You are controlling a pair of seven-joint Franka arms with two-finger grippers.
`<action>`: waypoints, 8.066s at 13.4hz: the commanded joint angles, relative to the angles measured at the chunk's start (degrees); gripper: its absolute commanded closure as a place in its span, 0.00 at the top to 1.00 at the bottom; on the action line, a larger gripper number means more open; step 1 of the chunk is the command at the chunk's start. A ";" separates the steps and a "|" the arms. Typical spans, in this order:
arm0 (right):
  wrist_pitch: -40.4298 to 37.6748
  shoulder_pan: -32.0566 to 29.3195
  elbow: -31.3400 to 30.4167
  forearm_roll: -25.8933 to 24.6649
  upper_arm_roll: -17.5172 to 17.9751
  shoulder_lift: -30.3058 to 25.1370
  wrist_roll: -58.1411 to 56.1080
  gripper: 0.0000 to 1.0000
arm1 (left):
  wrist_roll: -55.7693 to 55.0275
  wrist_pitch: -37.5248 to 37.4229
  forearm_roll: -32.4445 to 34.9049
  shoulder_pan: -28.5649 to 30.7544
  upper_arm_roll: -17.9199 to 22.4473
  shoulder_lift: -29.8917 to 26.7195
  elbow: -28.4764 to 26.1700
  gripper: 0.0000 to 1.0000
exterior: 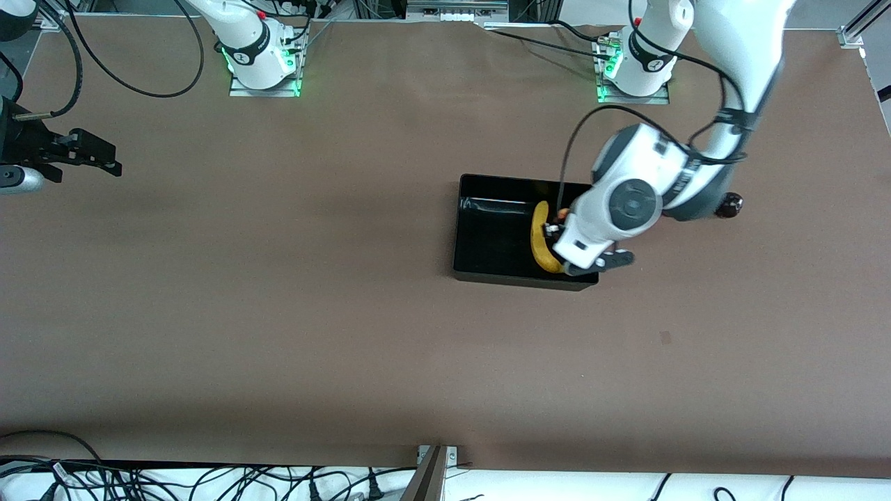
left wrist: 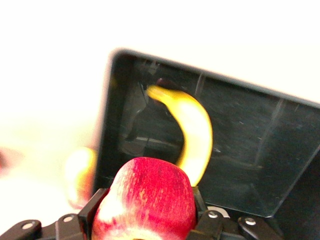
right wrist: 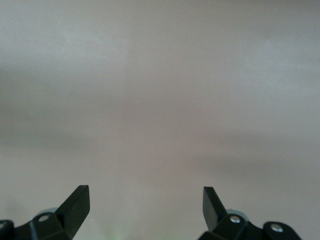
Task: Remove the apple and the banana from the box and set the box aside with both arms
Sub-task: 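Carry the red apple out of the box and lower it onto the table, then open the left gripper and move it back over the box, then lower the left gripper into the box and grasp the yellow banana, then lift the banana out of the box and carry it beside the apple, then lower the banana with the left gripper while the right gripper reaches the box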
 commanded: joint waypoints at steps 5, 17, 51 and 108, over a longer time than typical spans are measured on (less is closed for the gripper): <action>-0.77 -0.53 0.65 0.70 0.19 0.13 -0.55 1.00 | 37.90 1.31 0.74 5.65 14.06 3.16 5.30 0.00; -0.77 -0.62 0.65 0.79 0.11 0.13 -0.63 1.00 | 44.89 31.65 6.33 5.66 18.64 17.39 5.21 0.00; -0.77 -0.71 0.65 0.96 0.11 0.22 -0.81 1.00 | -17.78 24.62 3.46 -12.01 5.64 7.90 -11.49 1.00; 40.80 46.40 7.15 11.16 0.81 37.30 55.00 0.64 | 45.77 -19.92 -6.20 -5.94 29.28 -21.78 15.23 1.00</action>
